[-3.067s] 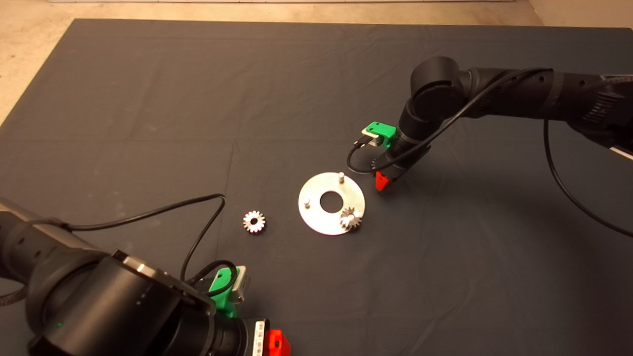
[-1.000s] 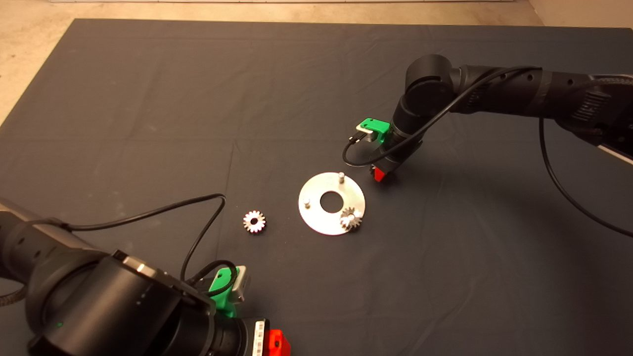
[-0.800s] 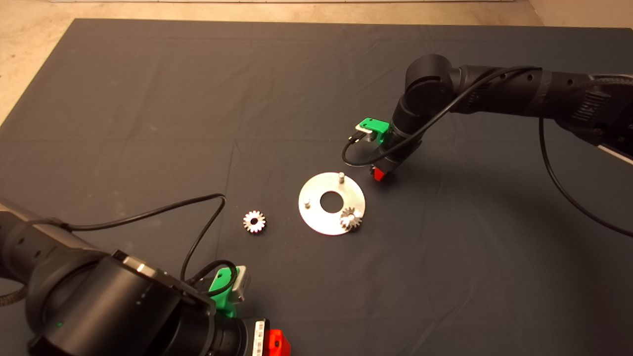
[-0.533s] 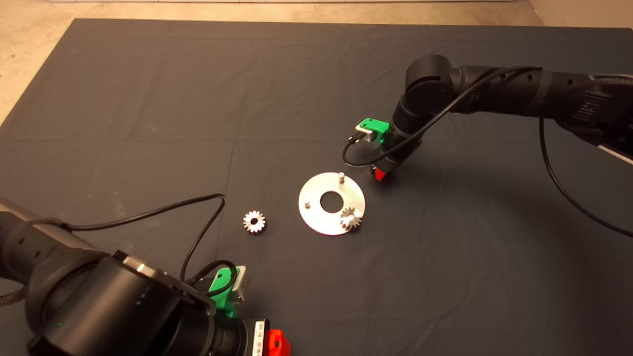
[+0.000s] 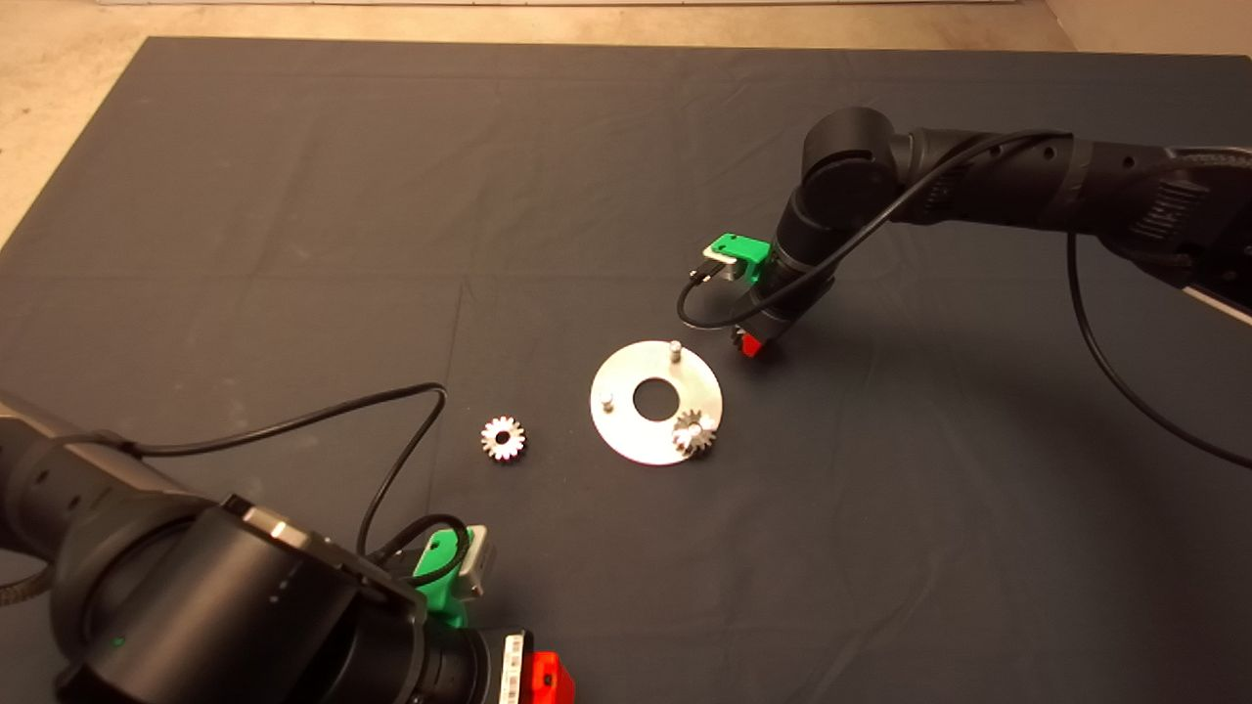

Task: Install three planetary gears onto the carrier pins

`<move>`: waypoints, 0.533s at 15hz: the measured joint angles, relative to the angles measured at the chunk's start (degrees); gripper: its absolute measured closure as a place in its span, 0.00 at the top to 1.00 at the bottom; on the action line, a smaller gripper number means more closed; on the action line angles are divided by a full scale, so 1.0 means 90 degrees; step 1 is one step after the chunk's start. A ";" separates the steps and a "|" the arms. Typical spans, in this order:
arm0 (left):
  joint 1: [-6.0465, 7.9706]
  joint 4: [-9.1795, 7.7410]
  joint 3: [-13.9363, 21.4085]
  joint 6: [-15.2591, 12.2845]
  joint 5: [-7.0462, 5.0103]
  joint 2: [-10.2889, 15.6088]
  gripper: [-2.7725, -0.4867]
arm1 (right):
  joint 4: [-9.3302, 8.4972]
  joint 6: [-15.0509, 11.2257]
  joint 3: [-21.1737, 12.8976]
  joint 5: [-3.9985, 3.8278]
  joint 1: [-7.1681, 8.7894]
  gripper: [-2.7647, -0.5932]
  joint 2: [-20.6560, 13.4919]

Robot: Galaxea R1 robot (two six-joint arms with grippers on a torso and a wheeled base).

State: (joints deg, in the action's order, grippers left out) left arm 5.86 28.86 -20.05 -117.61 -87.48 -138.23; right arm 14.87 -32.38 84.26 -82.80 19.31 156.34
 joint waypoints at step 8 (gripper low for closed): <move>-0.0002 -0.0003 0.0000 0.0000 0.0000 0.0000 1.00 | -0.0027 -0.0004 -0.0646 0.0007 0.0009 0.10 -0.0092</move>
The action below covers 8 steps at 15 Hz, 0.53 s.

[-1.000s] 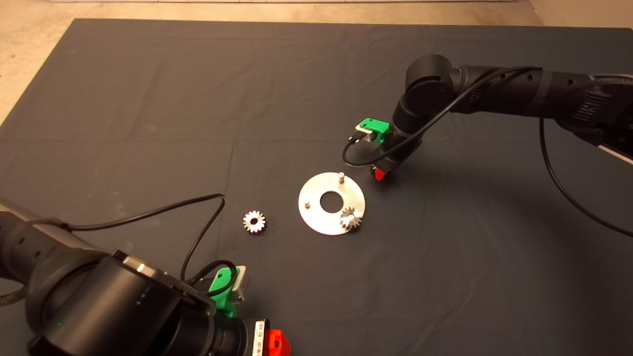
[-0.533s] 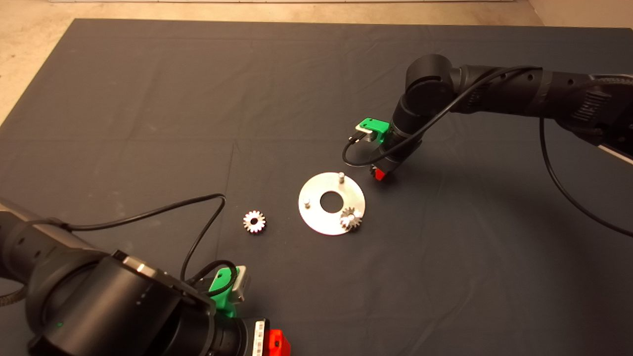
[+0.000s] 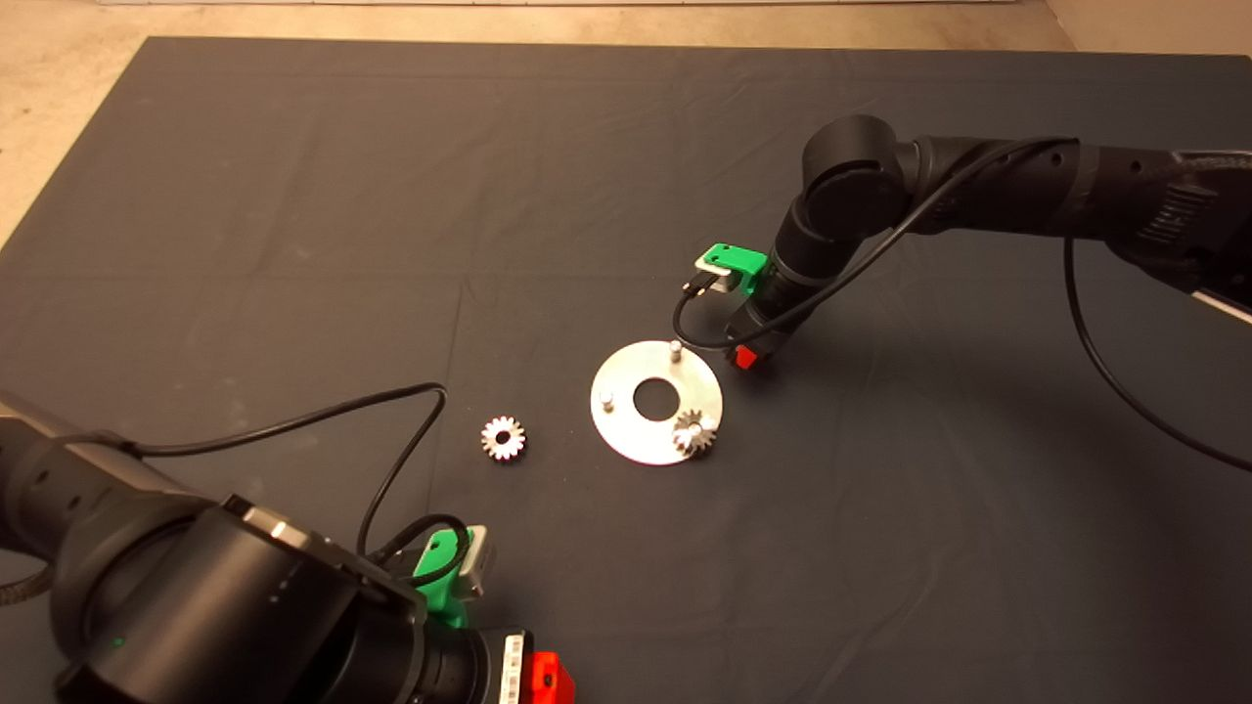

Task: Install three planetary gears onto the carrier pins

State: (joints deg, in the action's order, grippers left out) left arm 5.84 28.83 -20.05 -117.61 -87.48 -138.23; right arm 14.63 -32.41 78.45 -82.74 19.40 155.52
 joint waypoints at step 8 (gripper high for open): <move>0.0003 0.0000 0.0000 0.0000 0.0000 -0.0022 1.00 | -0.0349 -0.0027 -0.0664 -0.0080 0.0586 0.10 -0.0016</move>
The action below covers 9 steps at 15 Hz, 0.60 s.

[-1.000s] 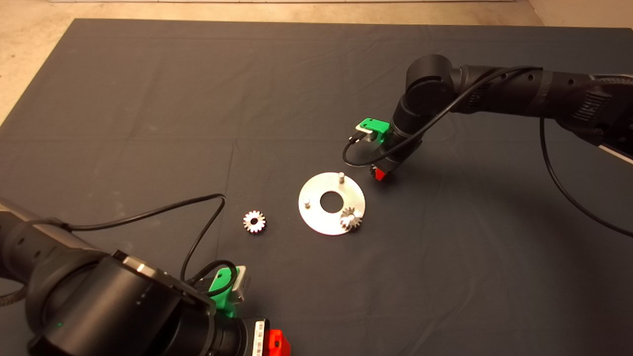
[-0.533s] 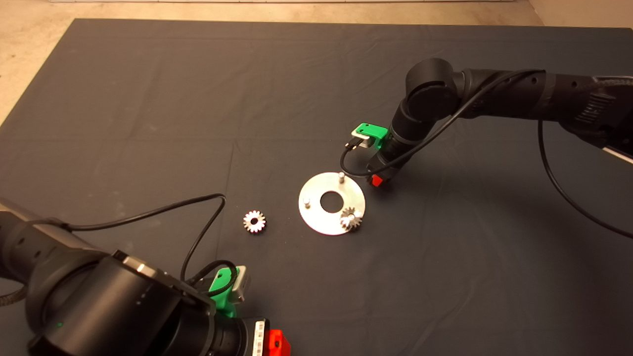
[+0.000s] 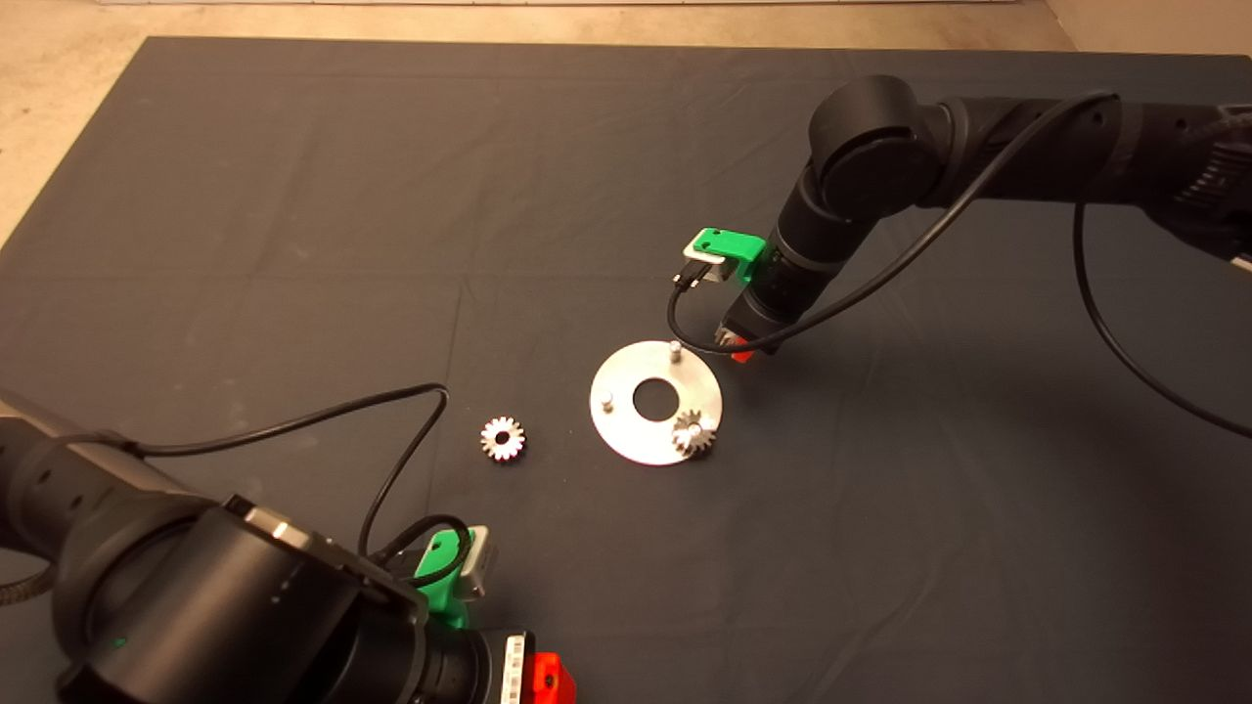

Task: Install three planetary gears onto the carrier pins

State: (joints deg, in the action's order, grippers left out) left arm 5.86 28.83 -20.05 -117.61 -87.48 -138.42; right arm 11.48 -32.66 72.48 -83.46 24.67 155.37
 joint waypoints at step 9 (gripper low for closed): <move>0.0000 0.0000 0.0000 0.0000 0.0000 -0.0015 1.00 | -0.0160 0.0003 0.0047 -0.0009 0.0045 0.10 0.0777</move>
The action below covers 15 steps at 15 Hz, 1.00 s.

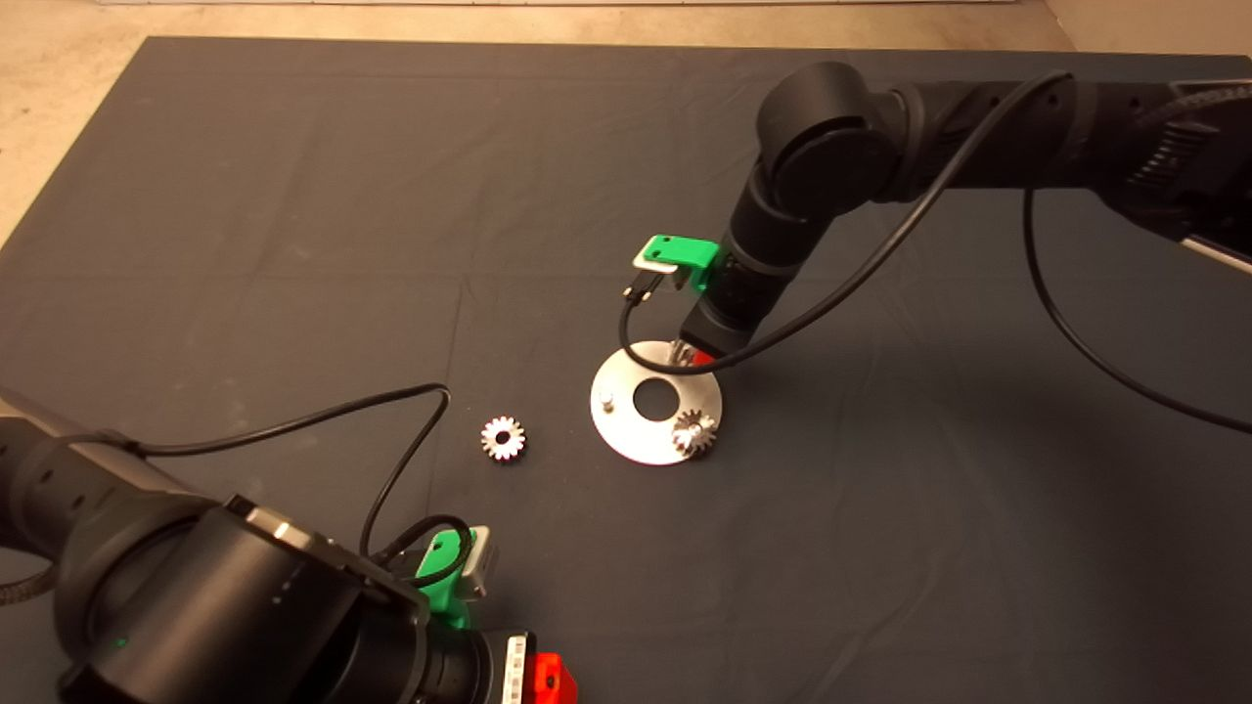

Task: Install three planetary gears onto the carrier pins

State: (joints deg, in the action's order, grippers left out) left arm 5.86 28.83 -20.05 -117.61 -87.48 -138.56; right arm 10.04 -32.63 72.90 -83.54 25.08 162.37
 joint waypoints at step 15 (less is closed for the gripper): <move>0.0000 0.0000 0.0000 0.0000 0.0000 0.0020 1.00 | -0.0007 0.0050 0.0410 -0.0410 -0.0007 0.10 0.0166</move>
State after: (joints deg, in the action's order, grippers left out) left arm 5.86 28.83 -20.05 -117.61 -87.48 -138.38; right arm 9.97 -32.18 76.59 -87.24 25.02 163.87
